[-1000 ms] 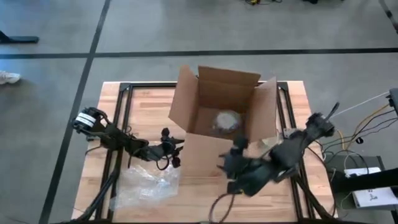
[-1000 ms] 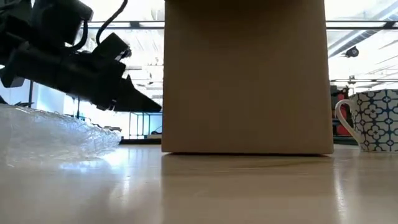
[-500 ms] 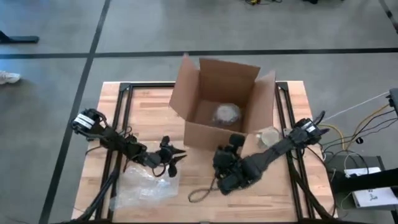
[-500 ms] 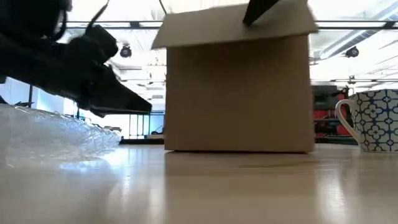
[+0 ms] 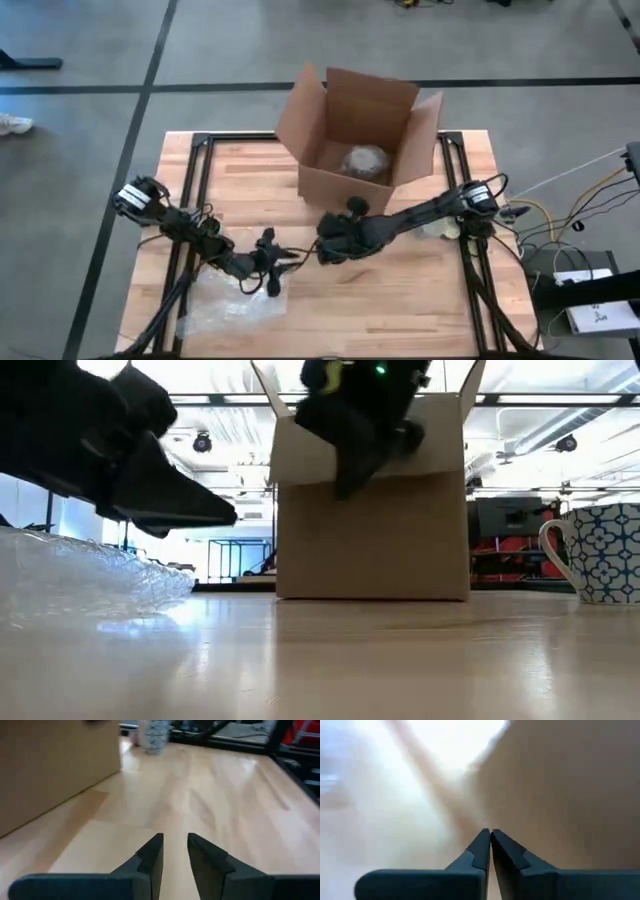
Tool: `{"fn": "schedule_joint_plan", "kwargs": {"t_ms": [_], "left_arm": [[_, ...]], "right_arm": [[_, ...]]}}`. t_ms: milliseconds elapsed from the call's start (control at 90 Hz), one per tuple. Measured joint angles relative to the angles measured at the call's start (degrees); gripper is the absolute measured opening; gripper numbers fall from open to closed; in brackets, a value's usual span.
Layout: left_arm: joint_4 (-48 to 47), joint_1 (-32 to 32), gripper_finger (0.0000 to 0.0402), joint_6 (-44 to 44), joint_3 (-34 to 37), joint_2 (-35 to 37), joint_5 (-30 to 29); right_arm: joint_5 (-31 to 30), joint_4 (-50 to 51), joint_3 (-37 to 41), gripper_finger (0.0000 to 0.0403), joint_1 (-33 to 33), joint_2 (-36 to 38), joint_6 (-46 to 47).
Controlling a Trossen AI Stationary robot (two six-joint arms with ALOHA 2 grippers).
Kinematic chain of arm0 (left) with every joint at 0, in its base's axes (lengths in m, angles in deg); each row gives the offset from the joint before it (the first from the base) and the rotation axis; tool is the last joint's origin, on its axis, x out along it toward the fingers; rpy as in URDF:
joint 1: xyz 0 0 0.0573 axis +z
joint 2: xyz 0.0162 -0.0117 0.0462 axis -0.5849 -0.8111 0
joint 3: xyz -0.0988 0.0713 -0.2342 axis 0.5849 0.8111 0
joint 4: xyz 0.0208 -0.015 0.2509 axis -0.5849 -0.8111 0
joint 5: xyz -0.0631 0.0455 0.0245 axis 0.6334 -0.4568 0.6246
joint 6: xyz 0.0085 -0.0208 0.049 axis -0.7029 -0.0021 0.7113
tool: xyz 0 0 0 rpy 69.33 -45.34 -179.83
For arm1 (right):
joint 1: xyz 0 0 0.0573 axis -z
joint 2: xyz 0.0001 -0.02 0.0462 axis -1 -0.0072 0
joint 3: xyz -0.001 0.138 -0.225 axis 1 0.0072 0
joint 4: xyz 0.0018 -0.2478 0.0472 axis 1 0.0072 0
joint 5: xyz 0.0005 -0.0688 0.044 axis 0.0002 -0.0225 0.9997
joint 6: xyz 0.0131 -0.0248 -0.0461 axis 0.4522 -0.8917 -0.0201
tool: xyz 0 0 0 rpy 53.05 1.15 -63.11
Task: Wrap mug
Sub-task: Move the cardboard box to the top center of the table, then wrap the blue patterned mug with the bubble wrap
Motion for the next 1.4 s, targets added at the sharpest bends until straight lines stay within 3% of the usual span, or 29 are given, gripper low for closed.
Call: {"fn": "schedule_joint_plan", "kwargs": {"t_ms": [144, 378, 478, 711, 867, 1011, 1244, 1400], "left_arm": [[-0.1, -2.1, 0.0075, 1.1, -1.4, 0.0, -0.2], [-0.3, -2.4, 0.0075, 4.8, -4.7, 0.0, -0.4], [-2.3, -2.4, 0.0075, 4.8, -5.9, 0.0, -0.3], [-5.1, -2.4, 0.0075, 3.7, -6.6, 0.0, -0.3], [-7.0, -2.4, 0.0075, 1.7, -6.6, 0.0, 0.1], [-8.0, -2.4, 0.0075, 0.8, -6.6, 0.0, 2.0], [-19.4, -2.5, 0.0075, -13.3, -7.1, -0.1, 5.7], [-19.8, -4.3, 0.0075, -17.7, -8.0, -0.1, 8.5]], "right_arm": [[0.6, -7.3, 0.0, 0.0002, -5.5, -1.0, -4.4], [0.8, -6.6, -1.0, 0.0002, -13.3, -0.6, -2.7], [0.9, 0.5, -1.0, 0.0002, -16.6, 0.0, 1.6], [0.6, 22.3, -1.0, 0.0002, -20.5, 1.2, 21.4], [1.8, 29.2, -1.0, 0.0002, -21.2, 1.3, 30.0], [1.8, 24.2, -1.0, 0.0002, -20.4, 1.3, 32.9], [2.4, 7.2, -1.0, 0.0002, -20.0, 0.6, 16.7], [2.3, 0.7, -1.0, 0.0013, -19.8, -0.1, 10.1]]}}
